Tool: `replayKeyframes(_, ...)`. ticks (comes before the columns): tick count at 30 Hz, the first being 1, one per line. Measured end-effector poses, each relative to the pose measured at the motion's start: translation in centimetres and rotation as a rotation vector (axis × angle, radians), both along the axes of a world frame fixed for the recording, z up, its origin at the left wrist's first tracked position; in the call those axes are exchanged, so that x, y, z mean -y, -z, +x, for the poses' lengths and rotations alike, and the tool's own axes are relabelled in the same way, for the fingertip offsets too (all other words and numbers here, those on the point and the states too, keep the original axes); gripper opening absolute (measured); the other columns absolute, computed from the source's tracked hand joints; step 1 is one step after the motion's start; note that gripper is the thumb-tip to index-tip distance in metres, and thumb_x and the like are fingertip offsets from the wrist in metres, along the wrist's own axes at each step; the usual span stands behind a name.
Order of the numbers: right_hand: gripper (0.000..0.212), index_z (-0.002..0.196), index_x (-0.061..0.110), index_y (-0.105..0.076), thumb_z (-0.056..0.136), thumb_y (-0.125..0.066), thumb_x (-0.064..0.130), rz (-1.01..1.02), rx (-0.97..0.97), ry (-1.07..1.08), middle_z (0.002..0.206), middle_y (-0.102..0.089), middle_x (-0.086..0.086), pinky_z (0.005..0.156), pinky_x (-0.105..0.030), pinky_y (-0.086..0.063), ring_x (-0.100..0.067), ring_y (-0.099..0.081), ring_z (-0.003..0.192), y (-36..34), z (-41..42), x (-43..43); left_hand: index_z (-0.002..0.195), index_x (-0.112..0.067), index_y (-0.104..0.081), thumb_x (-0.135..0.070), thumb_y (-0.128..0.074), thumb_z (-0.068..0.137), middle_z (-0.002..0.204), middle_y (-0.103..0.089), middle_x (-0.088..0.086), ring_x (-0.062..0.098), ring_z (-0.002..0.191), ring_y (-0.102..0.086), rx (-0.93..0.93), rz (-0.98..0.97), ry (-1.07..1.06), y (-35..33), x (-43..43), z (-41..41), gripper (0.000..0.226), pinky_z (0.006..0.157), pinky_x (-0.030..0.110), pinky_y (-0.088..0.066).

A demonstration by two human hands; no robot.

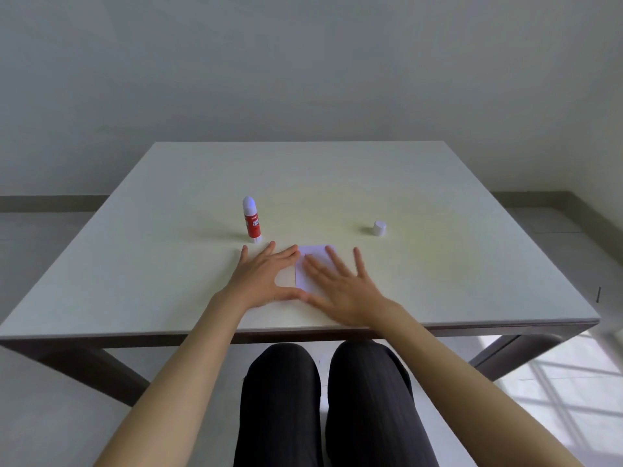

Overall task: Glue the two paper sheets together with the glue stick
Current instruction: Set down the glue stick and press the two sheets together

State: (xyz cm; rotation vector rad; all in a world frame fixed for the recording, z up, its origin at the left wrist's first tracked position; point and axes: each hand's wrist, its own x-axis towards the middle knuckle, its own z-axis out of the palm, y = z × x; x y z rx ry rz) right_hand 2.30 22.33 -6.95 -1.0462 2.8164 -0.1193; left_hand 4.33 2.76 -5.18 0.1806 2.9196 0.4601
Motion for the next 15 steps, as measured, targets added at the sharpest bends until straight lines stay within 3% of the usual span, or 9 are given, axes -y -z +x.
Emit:
replayKeyframes(3, 0.075, 0.149, 0.027, 0.007, 0.088, -0.011, 0.067, 0.002, 0.039, 0.172, 0.160, 0.008, 0.014, 0.115, -0.056, 0.015, -0.022, 0.018, 0.146, -1.0, -1.8, -0.9, 0.149, -0.034, -0.017, -0.067, -0.057, 0.075, 0.157, -0.010, -0.023, 0.014, 0.148, 0.002, 0.020, 0.020, -0.010, -0.1, -0.1, 0.0, 0.090, 0.116, 0.057, 0.005)
replayKeyframes(6, 0.090, 0.149, 0.024, 0.007, 0.076, 0.001, 0.076, -0.023, 0.001, 0.066, 0.161, 0.007, 0.010, 0.115, -0.055, 0.014, -0.020, 0.016, 0.147, -0.3, -0.3, 0.0, 0.149, -0.035, -0.017, -0.067, -0.057, 0.074, 0.157, -0.010, -0.023, 0.013, 0.148, 0.004, 0.018, 0.053, -0.020, 0.1, -0.1, -0.1, 0.091, 0.116, 0.055, 0.008)
replayKeyframes(10, 0.076, 0.149, 0.027, 0.009, 0.089, -0.015, 0.067, -0.057, -0.019, 0.058, 0.160, 0.008, 0.011, 0.116, -0.055, 0.012, -0.020, 0.015, 0.147, 0.2, 0.3, -0.1, 0.148, -0.034, -0.023, -0.055, -0.063, 0.078, 0.157, -0.019, -0.016, 0.009, 0.148, 0.000, -0.004, 0.258, -0.073, 0.8, 0.3, 0.1, 0.082, 0.118, 0.048, 0.010)
replayKeyframes(12, 0.075, 0.149, 0.027, 0.010, 0.090, -0.017, 0.065, -0.051, -0.030, 0.054, 0.160, 0.009, 0.012, 0.116, -0.054, 0.013, -0.020, 0.016, 0.147, 0.2, 0.1, -0.2, 0.137, -0.033, -0.046, -0.040, -0.066, 0.082, 0.144, -0.045, -0.012, 0.008, 0.140, -0.031, -0.116, 0.619, -0.212, 0.5, 0.8, 0.4, 0.059, 0.120, 0.043, -0.014)
replayKeyframes(14, 0.075, 0.148, 0.027, 0.013, 0.090, -0.017, 0.065, -0.065, -0.051, 0.046, 0.160, 0.012, 0.012, 0.116, -0.053, 0.013, -0.019, 0.018, 0.146, 0.4, 0.2, -0.2, 0.105, -0.035, -0.067, -0.030, -0.069, 0.082, 0.109, -0.069, -0.019, 0.003, 0.109, -0.062, -0.401, 0.929, -0.472, 0.0, 1.6, 0.7, 0.024, 0.104, 0.036, -0.044)
replayKeyframes(15, 0.076, 0.148, 0.028, 0.014, 0.089, -0.016, 0.066, -0.077, -0.065, 0.046, 0.159, 0.014, 0.012, 0.116, -0.051, 0.013, -0.019, 0.018, 0.146, 0.5, 0.2, -0.2, 0.093, -0.035, -0.068, -0.030, -0.070, 0.080, 0.094, -0.071, -0.020, 0.006, 0.097, -0.067, -0.556, 0.950, -0.631, -0.3, 2.0, 0.6, 0.014, 0.094, 0.033, -0.050)
